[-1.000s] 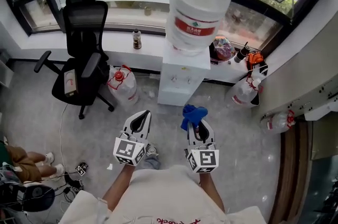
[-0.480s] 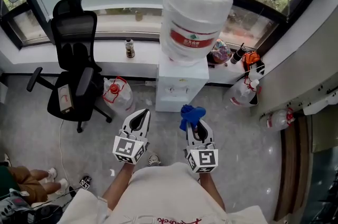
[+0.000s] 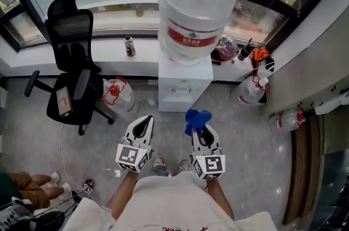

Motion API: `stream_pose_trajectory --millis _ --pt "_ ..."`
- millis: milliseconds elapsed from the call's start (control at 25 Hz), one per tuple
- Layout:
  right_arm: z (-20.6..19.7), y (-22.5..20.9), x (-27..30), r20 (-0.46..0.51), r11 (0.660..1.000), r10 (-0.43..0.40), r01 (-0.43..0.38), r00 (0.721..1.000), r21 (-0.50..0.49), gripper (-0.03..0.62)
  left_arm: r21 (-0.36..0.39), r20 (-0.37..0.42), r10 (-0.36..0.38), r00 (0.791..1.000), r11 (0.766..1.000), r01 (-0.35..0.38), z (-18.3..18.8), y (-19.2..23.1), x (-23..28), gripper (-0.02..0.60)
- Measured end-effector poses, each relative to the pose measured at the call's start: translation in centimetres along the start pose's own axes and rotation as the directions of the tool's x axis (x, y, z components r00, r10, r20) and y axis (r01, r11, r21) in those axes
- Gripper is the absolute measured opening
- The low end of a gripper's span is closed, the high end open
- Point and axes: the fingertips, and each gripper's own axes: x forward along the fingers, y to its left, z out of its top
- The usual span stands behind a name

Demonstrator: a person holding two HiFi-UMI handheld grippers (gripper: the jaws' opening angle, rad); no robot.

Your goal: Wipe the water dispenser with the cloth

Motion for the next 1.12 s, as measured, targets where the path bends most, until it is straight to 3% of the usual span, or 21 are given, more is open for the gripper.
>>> stream_pose_trajectory --millis 200,480,800,1120 --pt "-0.1 -2.2 -0.1 0.007 1.000 0.017 -0.017 1.000 -0.002 0.097 0.001 -0.001 0.038 0.999 0.999 -0.038 -1.0 -1.1 1.0 0.011" --pt "-1.5 -4.0 -0.3 -0.015 1.000 0.024 -0.023 1.000 0.007 0.097 0.000 -0.019 0.034 0.999 0.999 -0.034 -2.3 -3.0 1.6 0.011" --pt "-4.7 -3.6 1.6 -0.028 1.000 -0.013 0.013 1.000 0.016 0.097 0.002 -0.004 0.014 1.000 1.000 -0.014 -4.4 -1.0 1.8 0.011" --pt "-9.6 -3.4 2.4 -0.067 0.999 0.050 -0.049 0.997 0.019 0.097 -0.004 -0.031 0.096 0.995 0.995 -0.096 -9.1 0.2 0.9 0.011"
